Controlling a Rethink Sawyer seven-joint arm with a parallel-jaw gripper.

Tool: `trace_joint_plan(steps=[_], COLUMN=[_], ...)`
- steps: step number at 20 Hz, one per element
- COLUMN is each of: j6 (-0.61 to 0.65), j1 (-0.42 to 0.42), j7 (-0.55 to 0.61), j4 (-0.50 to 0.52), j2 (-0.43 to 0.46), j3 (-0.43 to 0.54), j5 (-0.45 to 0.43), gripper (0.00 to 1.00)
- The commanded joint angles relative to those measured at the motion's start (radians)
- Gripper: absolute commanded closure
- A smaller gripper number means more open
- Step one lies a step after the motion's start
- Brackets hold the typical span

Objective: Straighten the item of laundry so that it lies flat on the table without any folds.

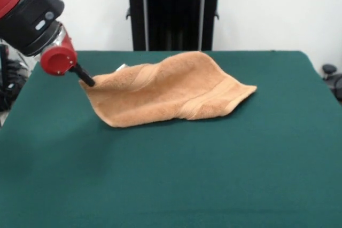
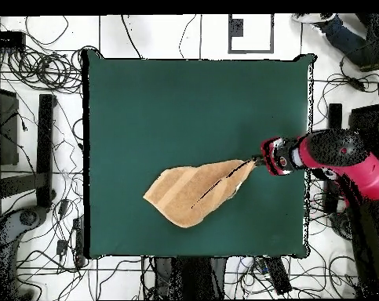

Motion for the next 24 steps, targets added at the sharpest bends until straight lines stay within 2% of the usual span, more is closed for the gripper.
trace_joint_plan(steps=[1,3,6,16,19,21,23,24], j6=[0.024,0.002,0.051,0.072,0.063,0.006,-0.104,-0.157], j1=[0.032,0.021,0.005,0.005,0.007,-0.016,-0.061,-0.093], j7=[-0.390,-0.495,-0.563,-0.651,-0.637,-0.574,-0.492,-0.440], j4=[-0.134,-0.181,-0.243,-0.289,-0.279,-0.182,-0.006,0.113], j2=[0.039,0.064,0.127,0.137,0.133,0.113,0.058,0.004], j3=[0.142,0.171,0.209,0.235,0.225,0.214,0.208,0.204], j5=[-0.106,-0.160,-0.179,-0.206,-0.192,-0.160,-0.137,-0.126], gripper=[1.00,1.00,1.00,1.00,1.00,1.00,1.00,1.00])
